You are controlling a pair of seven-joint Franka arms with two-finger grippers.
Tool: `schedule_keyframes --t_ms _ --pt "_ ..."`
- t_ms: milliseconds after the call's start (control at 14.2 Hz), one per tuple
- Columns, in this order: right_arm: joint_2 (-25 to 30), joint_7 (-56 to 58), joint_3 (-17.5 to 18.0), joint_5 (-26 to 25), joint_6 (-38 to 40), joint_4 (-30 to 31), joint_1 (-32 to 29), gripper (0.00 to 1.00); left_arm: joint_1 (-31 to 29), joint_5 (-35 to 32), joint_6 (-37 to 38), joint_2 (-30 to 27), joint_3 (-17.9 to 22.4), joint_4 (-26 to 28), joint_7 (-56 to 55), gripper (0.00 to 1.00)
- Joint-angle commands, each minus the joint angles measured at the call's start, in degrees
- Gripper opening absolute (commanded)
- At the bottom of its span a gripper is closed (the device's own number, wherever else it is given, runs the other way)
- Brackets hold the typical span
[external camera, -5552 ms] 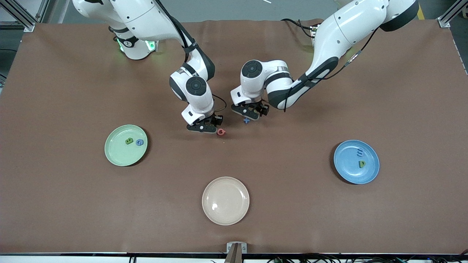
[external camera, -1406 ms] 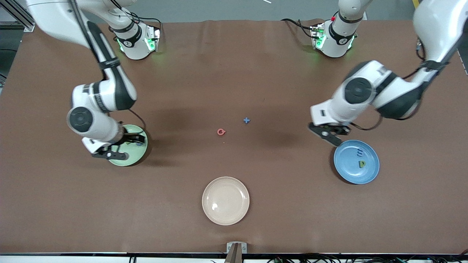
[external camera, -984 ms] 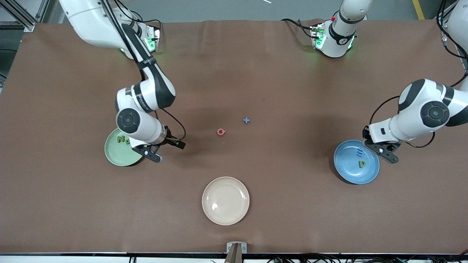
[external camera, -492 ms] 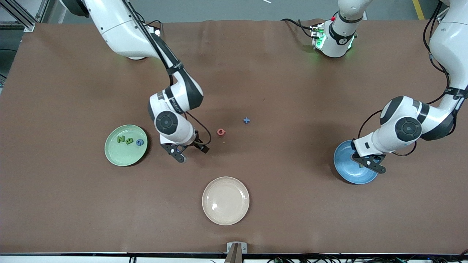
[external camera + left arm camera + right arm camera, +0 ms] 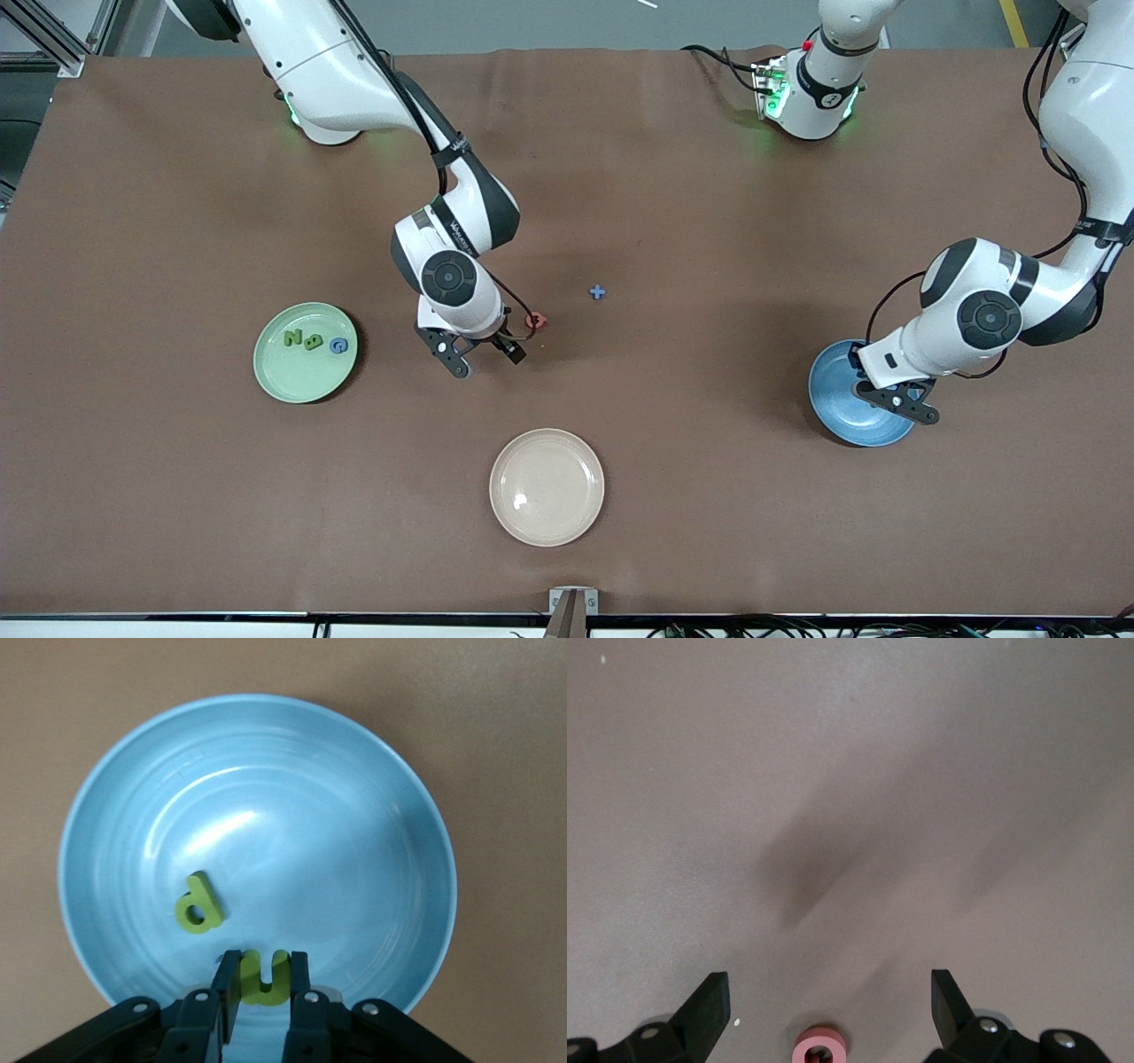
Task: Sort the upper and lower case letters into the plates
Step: 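Move the right gripper to the pink Q while the left gripper releases u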
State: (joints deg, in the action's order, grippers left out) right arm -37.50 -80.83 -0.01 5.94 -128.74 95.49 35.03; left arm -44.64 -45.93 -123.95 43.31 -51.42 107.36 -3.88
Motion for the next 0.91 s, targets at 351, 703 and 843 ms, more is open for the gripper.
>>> schedule_keyframes --t_ms 351,703,843 --pt "-1.96 -8.2 -0.52 -0.93 -1.86 -0.31 3.02 1.0 1.31 -1.54 -0.5 2.83 1.23 -0.49 -2.89 0.09" --pt "-2.67 -10.12 -0.52 -0.93 -2.75 -0.22 5.57 0.79 1.93 -1.54 -0.59 2.92 2.02 -0.49 -2.89 0.11" --pt "-3.19 -10.57 -0.52 -0.93 -4.15 -0.13 6.45 0.77 1.93 -1.45 -0.59 2.83 2.11 -0.49 -3.33 0.14"
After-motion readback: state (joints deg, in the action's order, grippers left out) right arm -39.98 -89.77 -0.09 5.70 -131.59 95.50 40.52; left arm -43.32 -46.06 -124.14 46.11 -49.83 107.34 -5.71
